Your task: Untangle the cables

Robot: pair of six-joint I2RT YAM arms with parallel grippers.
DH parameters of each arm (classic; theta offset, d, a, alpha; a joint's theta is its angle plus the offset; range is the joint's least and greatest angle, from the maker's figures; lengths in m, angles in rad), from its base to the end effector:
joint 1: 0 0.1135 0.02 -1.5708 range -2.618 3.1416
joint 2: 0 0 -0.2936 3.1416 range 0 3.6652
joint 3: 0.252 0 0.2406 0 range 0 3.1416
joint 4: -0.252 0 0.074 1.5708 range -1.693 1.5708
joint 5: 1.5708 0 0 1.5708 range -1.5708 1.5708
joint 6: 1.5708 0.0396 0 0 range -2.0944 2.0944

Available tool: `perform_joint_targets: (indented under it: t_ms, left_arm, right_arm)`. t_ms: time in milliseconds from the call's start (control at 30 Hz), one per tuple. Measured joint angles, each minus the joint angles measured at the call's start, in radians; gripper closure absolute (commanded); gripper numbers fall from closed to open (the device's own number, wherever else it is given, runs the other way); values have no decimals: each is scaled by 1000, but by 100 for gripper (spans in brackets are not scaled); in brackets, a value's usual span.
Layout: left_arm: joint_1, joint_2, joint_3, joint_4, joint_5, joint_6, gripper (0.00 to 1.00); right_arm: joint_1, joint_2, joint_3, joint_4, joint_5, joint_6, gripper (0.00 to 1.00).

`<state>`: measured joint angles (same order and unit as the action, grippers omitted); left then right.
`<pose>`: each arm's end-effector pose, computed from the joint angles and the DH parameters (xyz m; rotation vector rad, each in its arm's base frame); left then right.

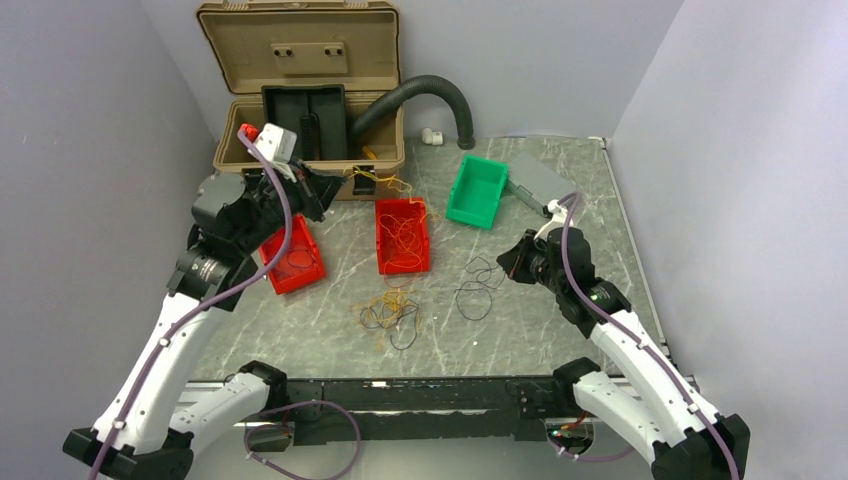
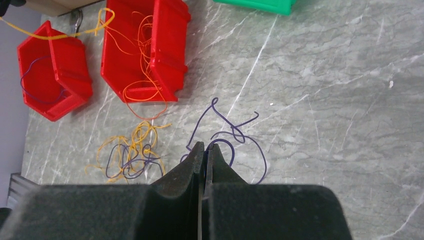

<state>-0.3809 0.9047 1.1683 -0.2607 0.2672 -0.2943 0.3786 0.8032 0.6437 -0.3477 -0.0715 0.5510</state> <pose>0.1447 -0.0692 0.4633 0.2851 1.5911 -0.7353 0.1429 0.0599 0.2919 0.1394 2.1361 0.6328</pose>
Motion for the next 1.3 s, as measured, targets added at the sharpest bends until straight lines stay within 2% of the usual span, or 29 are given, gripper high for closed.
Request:
perform_joint_targets:
  t_ms: [200,667,833,1100,1300]
  left_arm:
    - [-18,88,44,92,58,-36,100]
    - [-133,457,288,257,64,-48,100]
    - [-158,610,390,283,30,-34,100]
    - [-224,917,634,272,-96,84,100]
    - [-241,1081,729,222,-153,137,100]
  right_arm:
    - [2,-3,-18,6,10,2,100]
    - [3,-75,-45,4,82,-2,100]
    - [3,-115,-44,-4,130,-13,100]
    - [3,-123,-18,-10,172,-30,100]
    - [3,-122,-5,-10,180,-39,100]
